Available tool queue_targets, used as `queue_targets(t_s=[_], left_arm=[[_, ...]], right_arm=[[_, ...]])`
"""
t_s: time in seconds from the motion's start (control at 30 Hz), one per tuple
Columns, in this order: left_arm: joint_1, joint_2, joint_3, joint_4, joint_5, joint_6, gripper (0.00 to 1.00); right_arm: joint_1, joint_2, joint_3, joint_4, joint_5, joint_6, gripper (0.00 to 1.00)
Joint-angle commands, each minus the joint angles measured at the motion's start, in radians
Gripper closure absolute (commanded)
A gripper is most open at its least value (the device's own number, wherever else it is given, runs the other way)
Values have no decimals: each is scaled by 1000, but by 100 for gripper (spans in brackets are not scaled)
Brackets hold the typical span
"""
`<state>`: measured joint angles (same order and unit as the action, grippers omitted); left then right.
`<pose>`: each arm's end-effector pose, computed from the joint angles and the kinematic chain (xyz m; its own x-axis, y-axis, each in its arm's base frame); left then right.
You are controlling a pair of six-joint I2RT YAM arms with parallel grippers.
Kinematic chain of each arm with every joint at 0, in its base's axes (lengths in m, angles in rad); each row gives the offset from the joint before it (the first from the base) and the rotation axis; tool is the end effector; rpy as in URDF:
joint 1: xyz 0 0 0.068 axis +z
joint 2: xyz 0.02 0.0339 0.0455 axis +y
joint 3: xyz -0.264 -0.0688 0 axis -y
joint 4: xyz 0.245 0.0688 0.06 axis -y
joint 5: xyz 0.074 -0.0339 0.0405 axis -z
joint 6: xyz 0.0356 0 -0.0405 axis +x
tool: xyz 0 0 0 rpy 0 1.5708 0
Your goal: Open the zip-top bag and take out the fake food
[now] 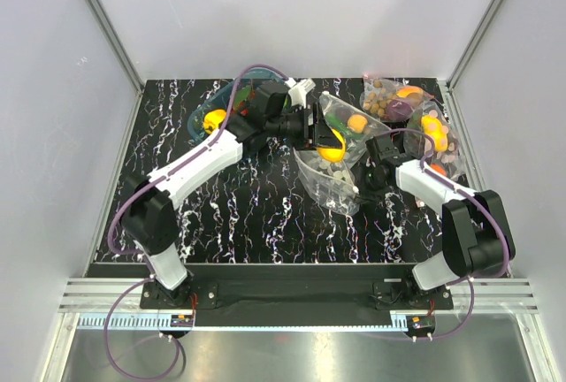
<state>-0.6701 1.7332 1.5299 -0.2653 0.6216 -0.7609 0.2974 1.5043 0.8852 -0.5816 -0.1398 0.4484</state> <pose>0.3058 -0.2688 0.3368 -0.8853 -0.0137 -0.4648 0.4165 0.4212 -0.8057 0.2627 0.0857 0.1818 -0.9499 0.1579 -0.2696 0.0815 0.9583 0.2739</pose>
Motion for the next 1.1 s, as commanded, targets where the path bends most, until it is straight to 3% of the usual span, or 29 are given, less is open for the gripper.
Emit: queue_targets(t_s=[0.0,0.17,0.33,0.47,0.5,0.57,0.77,1.07], left_arm=[[20,-104,16,58,66,15,74],[84,-144,56,-12,60,109,73],[245,-196,-27,-60,14,150,73],[329,-192,21,-267,-221,319,74],[348,-187,21,-313,-350,337,74],[363,-169,-5,-339,-449,356,74],[426,-132,-108,-299,-617,370,72],[466,26,-94,-192,-655,407,70]], right_arm=[[2,4,47,-18,26,-11,100],[-9,-3,57,-12,13,-5,100],[-27,2,70,-14,0,-7,100],[-35,2,77,-18,-1,-8,100],[-37,1,77,-18,0,-7,100],[-40,0,78,-18,0,-8,100],[-44,10,104,-27,0,-16,100],[-50,36,130,-18,-17,-23,100]])
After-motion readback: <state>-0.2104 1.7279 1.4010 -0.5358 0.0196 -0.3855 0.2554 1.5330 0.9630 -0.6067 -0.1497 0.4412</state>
